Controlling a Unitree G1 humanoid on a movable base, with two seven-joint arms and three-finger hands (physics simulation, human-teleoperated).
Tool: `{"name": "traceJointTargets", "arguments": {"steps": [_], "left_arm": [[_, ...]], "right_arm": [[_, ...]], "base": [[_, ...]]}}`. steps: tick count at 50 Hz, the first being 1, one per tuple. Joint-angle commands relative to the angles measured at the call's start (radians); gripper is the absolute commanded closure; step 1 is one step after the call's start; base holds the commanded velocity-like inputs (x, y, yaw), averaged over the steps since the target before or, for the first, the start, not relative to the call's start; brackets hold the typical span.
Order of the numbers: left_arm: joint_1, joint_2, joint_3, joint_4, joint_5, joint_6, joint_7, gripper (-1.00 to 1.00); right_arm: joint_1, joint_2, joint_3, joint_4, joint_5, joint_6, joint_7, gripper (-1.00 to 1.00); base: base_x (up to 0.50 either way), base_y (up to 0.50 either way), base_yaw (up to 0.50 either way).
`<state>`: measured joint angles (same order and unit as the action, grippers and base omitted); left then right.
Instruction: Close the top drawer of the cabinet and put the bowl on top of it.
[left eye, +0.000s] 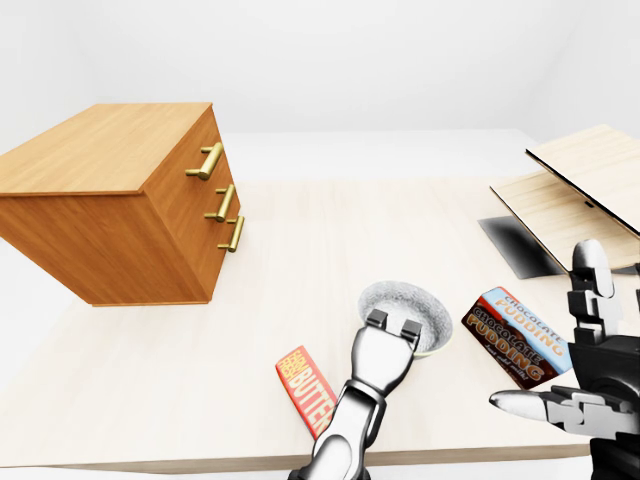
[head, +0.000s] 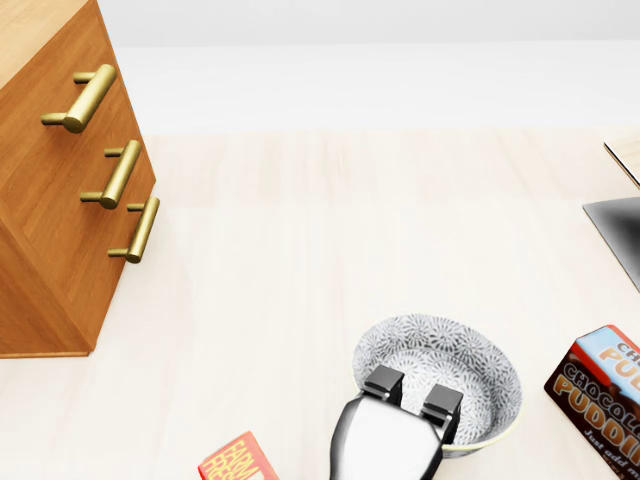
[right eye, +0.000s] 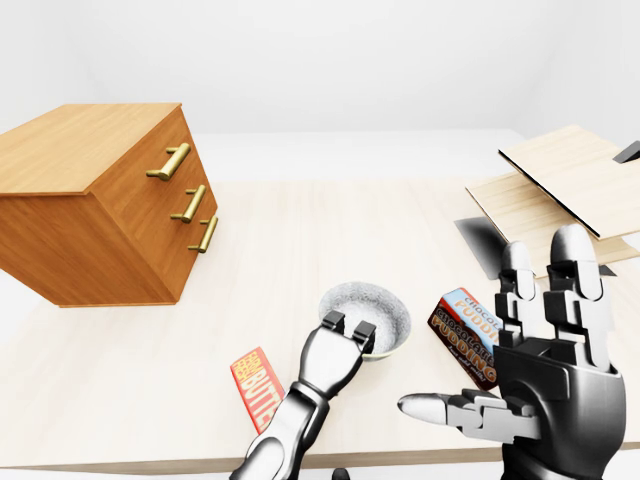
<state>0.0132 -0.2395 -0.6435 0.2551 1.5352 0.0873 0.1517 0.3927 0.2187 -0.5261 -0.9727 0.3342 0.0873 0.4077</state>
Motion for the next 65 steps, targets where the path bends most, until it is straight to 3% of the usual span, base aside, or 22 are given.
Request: {"name": "traceJointTargets", "arguments": {"steps": [1,12,25,34,36,44,46,50,53,54,57,58,59,60,65], "left_arm": [[-0.006,0.001,0.007,-0.020,-0.012,0.000,0.020,1.00],[-0.015,0.026,0.027,-0.217,0.020,0.000,-0.083,1.00],[-0.018,0.023,0.026,-0.462,0.031,0.000,-0.203,1.00],[-0.049,-0.019,0.003,-0.704,0.013,0.000,-0.316,1.00],[-0.088,-0.053,0.020,-0.784,0.025,0.000,-0.384,1.00],[-0.131,-0.091,0.056,-0.870,0.040,0.000,-0.430,1.00],[-0.187,-0.110,0.092,-0.913,0.084,0.000,-0.505,1.00],[-0.226,-0.110,0.121,-0.953,0.116,0.000,-0.556,1.00],[-0.294,-0.110,0.177,-0.968,0.143,0.000,-0.616,1.00],[-0.316,-0.110,0.194,-0.975,0.126,0.000,-0.687,1.00],[-0.343,-0.110,0.217,-0.978,0.113,0.000,-0.758,1.00],[-0.365,-0.110,0.240,-0.982,0.092,0.000,-0.818,1.00],[-0.369,-0.110,0.241,-0.982,0.090,0.000,-0.822,1.00],[-0.408,-0.110,0.282,-0.980,0.063,0.000,-0.850,1.00],[-0.473,-0.110,0.345,-0.929,-0.005,0.000,-0.850,1.00]], "right_arm": [[-0.001,-0.002,0.004,0.005,-0.001,0.000,-0.002,-1.00],[0.005,0.001,0.016,0.011,-0.011,0.000,0.002,-1.00],[0.002,-0.006,0.025,0.017,-0.019,0.000,-0.006,-1.00],[0.004,-0.007,0.039,0.011,-0.028,0.000,-0.011,-1.00],[0.002,-0.009,0.044,0.014,-0.033,0.000,-0.013,-1.00],[0.000,-0.015,0.054,0.019,-0.039,0.000,-0.019,-1.00],[-0.003,-0.016,0.063,0.029,-0.049,0.000,-0.023,-1.00],[-0.002,-0.021,0.074,0.037,-0.057,0.000,-0.028,-1.00],[0.000,-0.023,0.075,0.039,-0.054,0.000,-0.029,-1.00],[0.001,-0.023,0.075,0.040,-0.054,0.000,-0.029,-1.00],[0.003,-0.024,0.075,0.040,-0.052,0.000,-0.029,-1.00],[0.005,-0.022,0.075,0.039,-0.053,0.000,-0.028,-1.00],[0.005,-0.022,0.075,0.039,-0.053,0.000,-0.028,-1.00],[0.009,-0.020,0.074,0.039,-0.050,0.000,-0.024,-1.00],[0.010,-0.018,0.076,0.038,-0.052,0.000,-0.021,-1.00]], "base": [[0.00,0.00,0.00],[0.00,0.00,0.00],[0.00,0.00,0.00],[0.00,0.00,0.00],[0.00,0.00,0.00],[0.00,0.00,0.00],[0.00,0.00,0.00],[0.00,0.00,0.00],[0.00,0.00,0.00],[0.00,0.00,0.00],[0.00,0.00,0.00],[0.00,0.00,0.00],[0.00,0.00,0.00],[0.00,0.00,0.00],[0.00,0.00,0.00]]}}
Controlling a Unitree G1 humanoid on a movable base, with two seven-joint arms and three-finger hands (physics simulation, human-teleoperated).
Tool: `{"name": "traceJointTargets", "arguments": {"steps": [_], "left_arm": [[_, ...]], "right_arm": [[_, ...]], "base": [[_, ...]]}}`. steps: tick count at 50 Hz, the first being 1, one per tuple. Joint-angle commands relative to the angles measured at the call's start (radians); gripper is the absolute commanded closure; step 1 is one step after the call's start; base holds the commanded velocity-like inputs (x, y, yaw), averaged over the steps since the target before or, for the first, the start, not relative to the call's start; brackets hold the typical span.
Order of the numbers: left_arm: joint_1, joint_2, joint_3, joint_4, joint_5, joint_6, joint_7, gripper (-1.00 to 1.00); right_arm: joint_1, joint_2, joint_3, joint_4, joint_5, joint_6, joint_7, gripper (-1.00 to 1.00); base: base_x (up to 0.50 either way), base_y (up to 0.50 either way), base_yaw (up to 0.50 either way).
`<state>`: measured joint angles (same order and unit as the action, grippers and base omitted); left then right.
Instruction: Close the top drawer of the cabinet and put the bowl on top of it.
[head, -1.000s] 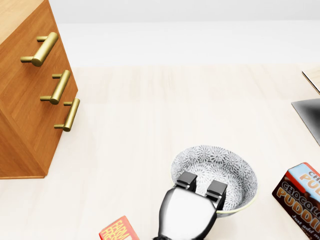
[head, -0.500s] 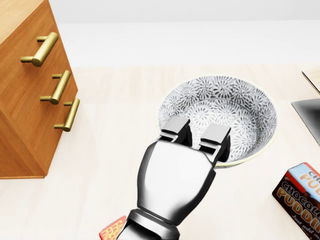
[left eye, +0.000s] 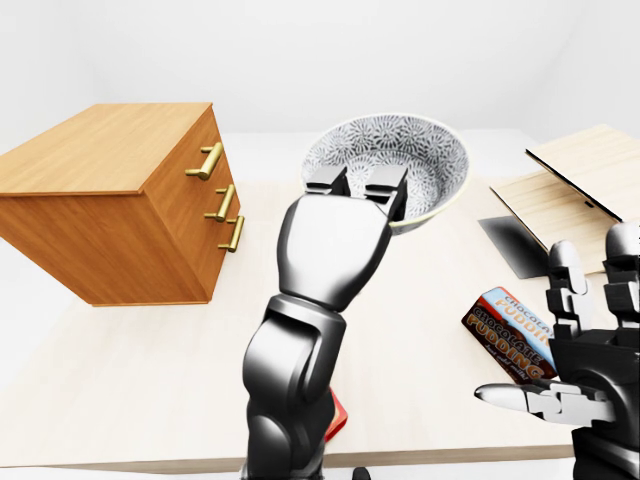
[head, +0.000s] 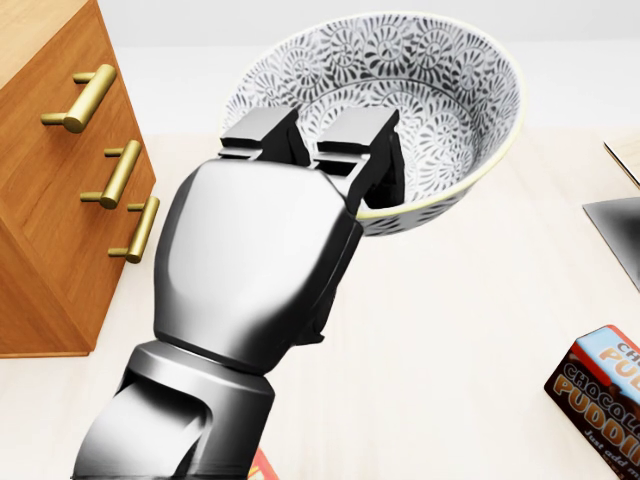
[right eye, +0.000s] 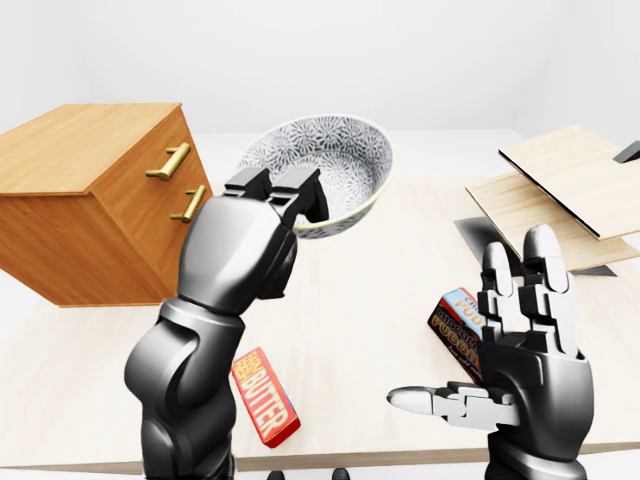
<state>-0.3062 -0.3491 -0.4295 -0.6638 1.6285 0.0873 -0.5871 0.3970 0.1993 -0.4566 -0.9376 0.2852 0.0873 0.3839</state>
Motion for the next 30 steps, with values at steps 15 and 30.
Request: {"name": "traceJointTargets", "arguments": {"steps": [15,30], "left_arm": [[-0.490,0.094,0.299,0.047,-0.093,0.000,-0.111,1.00],[-0.792,0.279,0.424,0.050,0.042,0.000,-0.111,1.00]], "right_arm": [[0.002,-0.001,-0.001,0.002,0.003,0.000,0.000,-1.00],[0.011,0.009,0.008,0.000,-0.005,0.000,0.009,-1.00]], "base": [[0.00,0.00,0.00],[0.00,0.00,0.00]]}}
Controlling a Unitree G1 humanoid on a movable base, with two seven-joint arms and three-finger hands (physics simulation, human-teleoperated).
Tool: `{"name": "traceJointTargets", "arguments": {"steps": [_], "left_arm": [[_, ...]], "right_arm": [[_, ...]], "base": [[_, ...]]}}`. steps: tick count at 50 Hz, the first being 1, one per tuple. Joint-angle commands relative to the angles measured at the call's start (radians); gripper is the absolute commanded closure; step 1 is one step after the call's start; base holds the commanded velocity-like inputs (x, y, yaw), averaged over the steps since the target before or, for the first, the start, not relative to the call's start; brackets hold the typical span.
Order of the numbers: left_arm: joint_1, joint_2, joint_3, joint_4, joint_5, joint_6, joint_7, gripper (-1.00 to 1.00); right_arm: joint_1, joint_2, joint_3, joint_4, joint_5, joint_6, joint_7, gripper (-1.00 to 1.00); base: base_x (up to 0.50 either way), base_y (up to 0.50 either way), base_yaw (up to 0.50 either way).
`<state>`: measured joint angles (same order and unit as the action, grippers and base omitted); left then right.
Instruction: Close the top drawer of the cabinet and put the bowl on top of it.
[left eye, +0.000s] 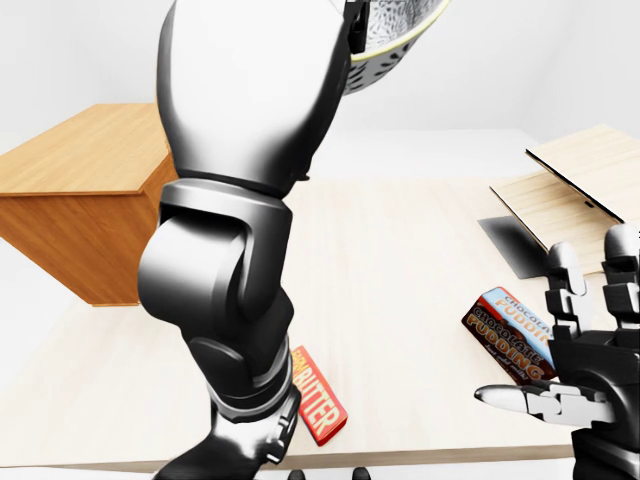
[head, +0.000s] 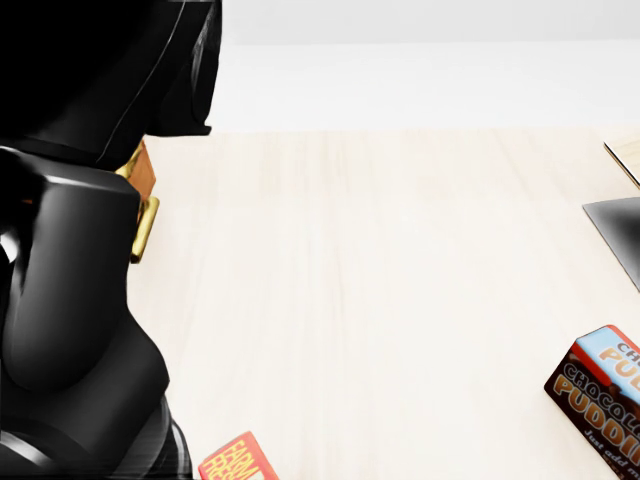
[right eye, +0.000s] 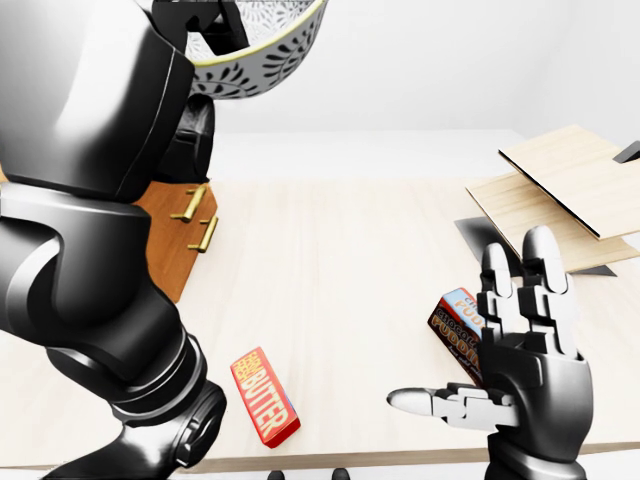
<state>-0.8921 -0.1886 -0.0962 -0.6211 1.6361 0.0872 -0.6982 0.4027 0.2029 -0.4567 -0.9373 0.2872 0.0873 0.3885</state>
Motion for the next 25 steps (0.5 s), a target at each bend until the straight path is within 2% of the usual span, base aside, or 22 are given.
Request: {"name": "traceJointTargets", "arguments": {"steps": [1,8,15,25], "left_arm": [[-0.215,0.129,0.094,0.010,0.036,0.000,0.000,1.00],[-0.271,0.234,0.135,0.030,0.022,0.000,0.000,1.00],[-0.296,0.326,0.175,0.068,-0.045,0.000,0.000,1.00],[-0.282,0.414,0.189,0.133,-0.179,0.000,0.000,1.00]], "right_arm": [[0.006,0.005,0.008,0.000,-0.007,0.000,0.005,-1.00],[0.005,0.003,0.009,0.002,-0.005,0.000,0.003,-1.00],[0.007,0.003,0.013,0.001,-0.007,0.000,0.002,-1.00],[0.008,-0.002,0.029,0.011,-0.020,0.000,-0.004,-1.00]], "base": [[0.00,0.00,0.00],[0.00,0.00,0.00],[0.00,0.00,0.00],[0.00,0.00,0.00]]}}
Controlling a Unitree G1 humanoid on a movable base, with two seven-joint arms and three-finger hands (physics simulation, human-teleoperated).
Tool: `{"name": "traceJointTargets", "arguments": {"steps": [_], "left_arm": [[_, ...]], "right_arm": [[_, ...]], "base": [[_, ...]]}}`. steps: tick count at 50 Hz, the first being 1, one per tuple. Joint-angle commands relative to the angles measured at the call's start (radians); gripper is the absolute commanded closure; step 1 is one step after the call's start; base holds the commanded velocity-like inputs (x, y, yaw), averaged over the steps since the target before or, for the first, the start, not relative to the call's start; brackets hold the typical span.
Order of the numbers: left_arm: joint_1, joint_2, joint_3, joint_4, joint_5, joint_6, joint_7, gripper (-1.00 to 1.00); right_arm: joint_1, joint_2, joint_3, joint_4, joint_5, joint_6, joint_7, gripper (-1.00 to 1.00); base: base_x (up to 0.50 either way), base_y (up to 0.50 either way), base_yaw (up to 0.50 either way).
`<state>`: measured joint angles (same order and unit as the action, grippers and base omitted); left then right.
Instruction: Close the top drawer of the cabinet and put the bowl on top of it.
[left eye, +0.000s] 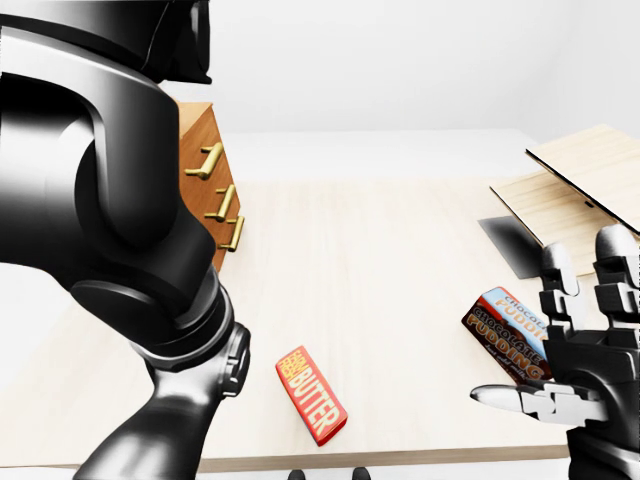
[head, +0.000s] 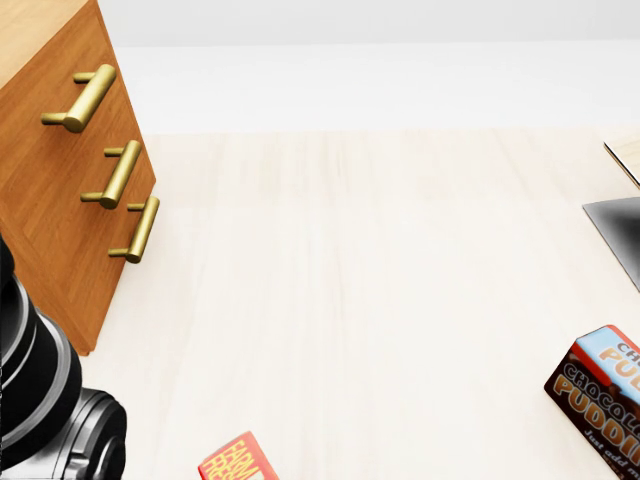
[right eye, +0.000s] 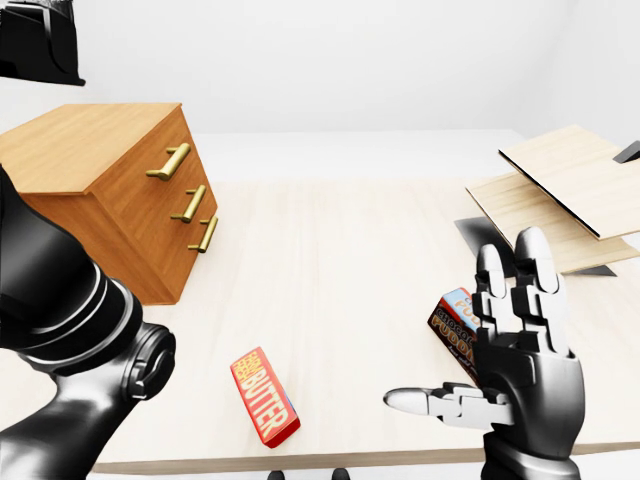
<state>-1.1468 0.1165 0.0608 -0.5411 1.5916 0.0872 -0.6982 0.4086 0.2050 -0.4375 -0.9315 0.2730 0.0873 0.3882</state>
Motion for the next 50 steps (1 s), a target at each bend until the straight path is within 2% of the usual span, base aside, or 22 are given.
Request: {"name": "traceJointTargets", "arguments": {"steps": [1,10,20,26,35,45,50], "left_arm": [[-0.027,0.118,0.032,0.059,-0.144,0.000,0.000,1.00],[-0.013,0.188,0.049,0.106,-0.227,0.000,0.000,1.00],[0.096,0.269,0.096,0.187,-0.419,0.000,0.000,1.00],[0.122,0.324,0.108,0.240,-0.508,0.000,0.088,1.00],[0.149,0.373,0.121,0.350,-0.618,0.000,0.215,1.00],[0.183,0.389,0.127,0.405,-0.668,0.000,0.289,1.00],[0.189,0.409,0.134,0.475,-0.696,0.000,0.348,1.00]], "right_arm": [[0.003,-0.003,0.009,0.004,-0.005,0.000,-0.003,-1.00],[0.014,0.001,0.003,-0.010,0.007,0.000,0.004,-1.00],[0.010,0.006,0.003,-0.011,0.002,0.000,0.009,-1.00],[0.013,0.008,0.009,-0.009,-0.004,0.000,0.009,-1.00],[0.014,0.005,0.015,-0.006,-0.005,0.000,0.006,-1.00],[0.018,0.006,0.024,-0.006,-0.013,0.000,0.003,-1.00],[0.022,0.006,0.019,-0.011,-0.005,0.000,0.005,-1.00]], "base": [[0.00,0.00,0.00],[0.00,0.00,0.00],[0.00,0.00,0.00],[0.00,0.00,0.00],[0.00,0.00,0.00],[0.00,0.00,0.00],[0.00,0.00,0.00]]}}
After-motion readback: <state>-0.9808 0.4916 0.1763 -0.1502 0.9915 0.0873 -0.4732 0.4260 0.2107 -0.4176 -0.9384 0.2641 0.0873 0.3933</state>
